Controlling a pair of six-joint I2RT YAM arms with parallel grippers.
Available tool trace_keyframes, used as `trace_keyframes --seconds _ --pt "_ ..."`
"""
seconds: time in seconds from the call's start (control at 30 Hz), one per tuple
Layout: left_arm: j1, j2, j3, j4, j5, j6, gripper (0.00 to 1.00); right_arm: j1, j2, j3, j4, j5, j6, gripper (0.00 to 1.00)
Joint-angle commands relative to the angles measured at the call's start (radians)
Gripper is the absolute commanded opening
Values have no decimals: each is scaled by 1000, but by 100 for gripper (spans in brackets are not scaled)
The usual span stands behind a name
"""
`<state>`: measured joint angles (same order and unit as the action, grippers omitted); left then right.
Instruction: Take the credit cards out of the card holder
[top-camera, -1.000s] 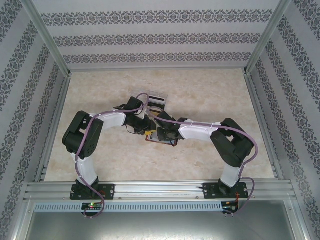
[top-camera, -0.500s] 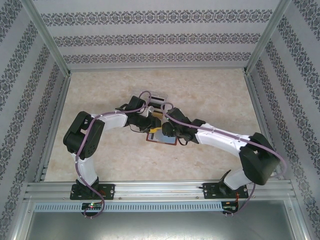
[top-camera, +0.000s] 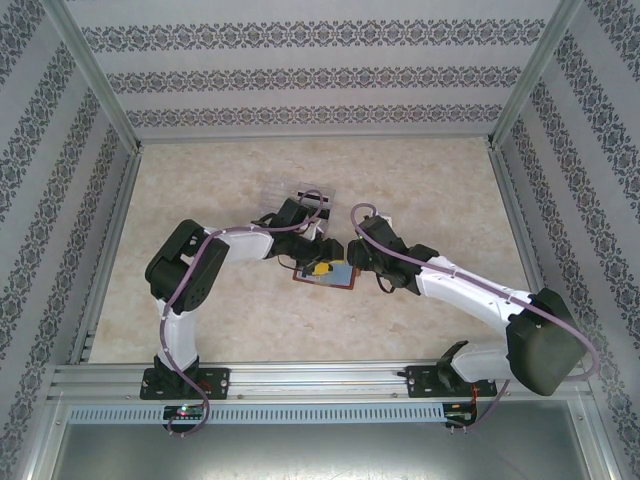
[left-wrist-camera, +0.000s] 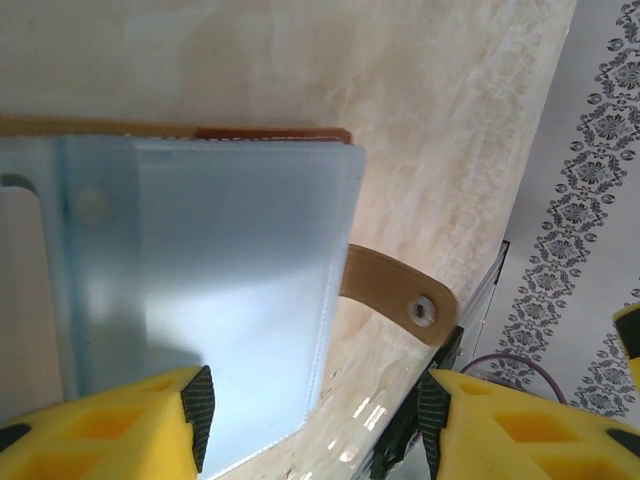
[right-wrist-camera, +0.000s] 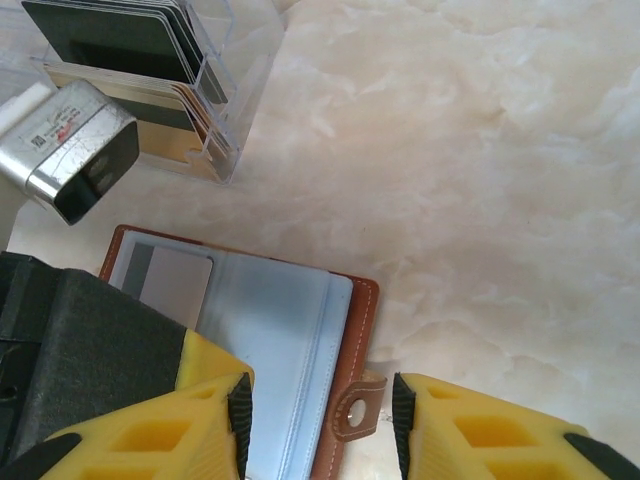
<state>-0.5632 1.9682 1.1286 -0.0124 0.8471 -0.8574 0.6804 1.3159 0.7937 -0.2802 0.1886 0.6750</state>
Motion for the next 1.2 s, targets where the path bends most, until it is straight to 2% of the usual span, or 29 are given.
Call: trace_keyframes --seconds 0.0,0.13,0.23,0.5,0.73,0.87,1.03,1.17 --pt "-3 -45 22 -48 -41 29 55 -8 15 5 23 -55 19 44" --pt "40 -131 -7 -97 -90 55 46 -8 95 41 80 -177 62 41" --pt "80 -178 -31 -156 -148 94 42 -6 165 65 142 -246 119 37" --pt "145 -187 -51 -281 -261 161 31 -11 298 76 283 -314 246 27" --pt "148 -124 -52 -239 -251 134 27 -10 410 91 342 -350 349 21" --pt "148 -107 -47 -228 -219 136 26 -13 415 73 347 -334 366 20" --pt "148 -84 -46 -236 -217 146 18 -26 420 42 365 -344 379 17" --pt "146 -70 -38 -251 -222 149 17 -31 432 45 363 -354 376 16"
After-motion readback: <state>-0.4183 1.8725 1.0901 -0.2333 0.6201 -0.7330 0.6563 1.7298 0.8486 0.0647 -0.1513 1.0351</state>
